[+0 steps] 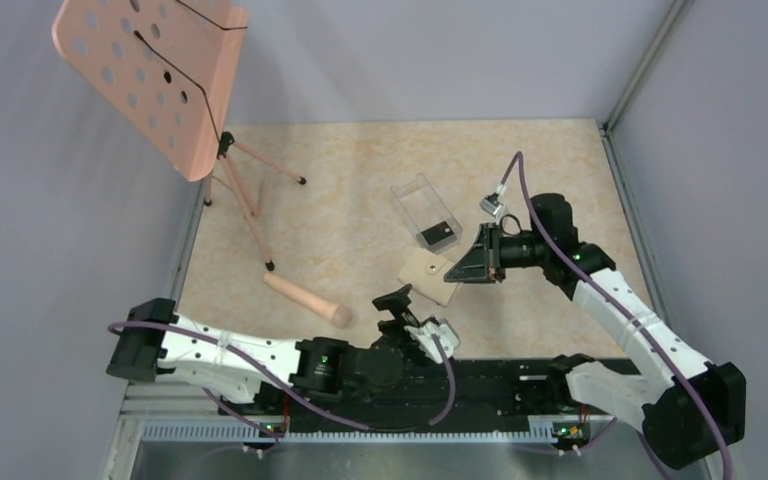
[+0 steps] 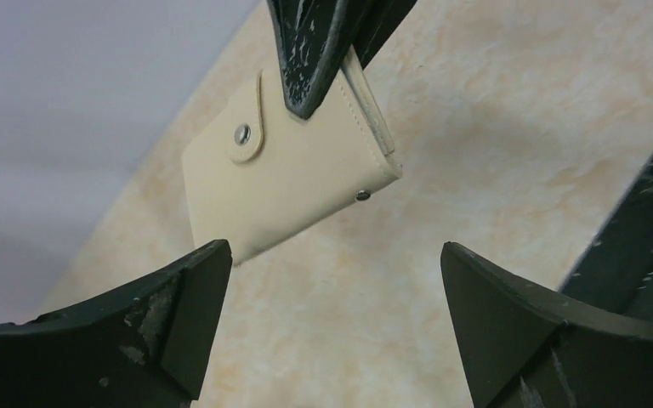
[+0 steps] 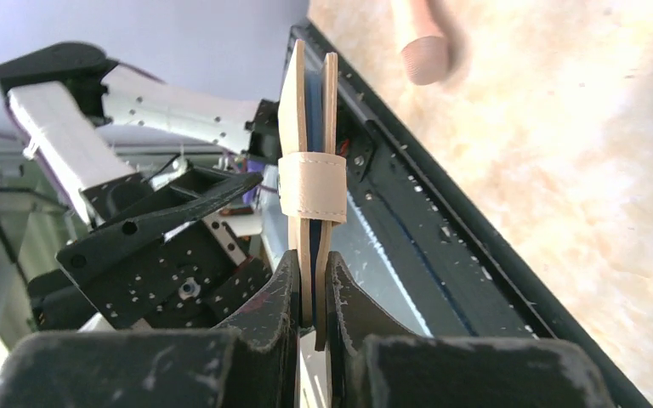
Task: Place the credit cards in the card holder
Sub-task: Open the card holder at the center of the board.
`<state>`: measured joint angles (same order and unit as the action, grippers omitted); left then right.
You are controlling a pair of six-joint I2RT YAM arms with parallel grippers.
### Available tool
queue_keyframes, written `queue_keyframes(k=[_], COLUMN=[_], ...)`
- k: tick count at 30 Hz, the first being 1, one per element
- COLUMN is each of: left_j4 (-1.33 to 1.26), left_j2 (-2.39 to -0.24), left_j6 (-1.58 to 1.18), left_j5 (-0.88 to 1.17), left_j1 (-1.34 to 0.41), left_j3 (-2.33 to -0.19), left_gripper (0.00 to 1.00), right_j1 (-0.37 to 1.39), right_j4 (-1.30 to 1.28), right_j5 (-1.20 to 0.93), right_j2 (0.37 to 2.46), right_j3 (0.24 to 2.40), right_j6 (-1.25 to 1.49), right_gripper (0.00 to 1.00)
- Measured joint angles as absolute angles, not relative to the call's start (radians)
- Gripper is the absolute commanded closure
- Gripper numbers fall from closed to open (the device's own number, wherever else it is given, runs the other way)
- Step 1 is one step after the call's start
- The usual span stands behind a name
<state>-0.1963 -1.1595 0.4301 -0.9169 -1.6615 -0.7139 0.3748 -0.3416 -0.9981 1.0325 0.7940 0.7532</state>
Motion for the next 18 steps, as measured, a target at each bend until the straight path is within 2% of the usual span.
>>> queue_keyframes(k=[4, 8, 14, 18], left_j4=[-0.056, 0.019, 0.061, -0.027], left_j2=[-1.172, -1.168, -1.094, -0.955], left_j6=[0.014, -0.295, -0.652, -0.804], left_j5=[-0.915, -0.788, -0.521, -0.365], left_j1=[-1.649, -1.571, -1.282, -1.127], left_j3=[-0.761, -0.765, -0.715, -0.564], left_gripper=[0.01, 0.02, 0.01, 0.01], right_j1=[0.323, 0.269, 0.259, 0.259], right_j4=[-0.411, -0.454, -0.491, -0.495], right_j5=[-0.961, -0.942, -0.912, -0.909], right_j2=[1.018, 1.000, 0.999, 0.999], right_j3=[0.794, 0.794, 0.794, 0.794], right_j6=[0.706, 0.668, 0.630, 0.627], right_gripper=[1.00, 1.00, 1.00, 1.00])
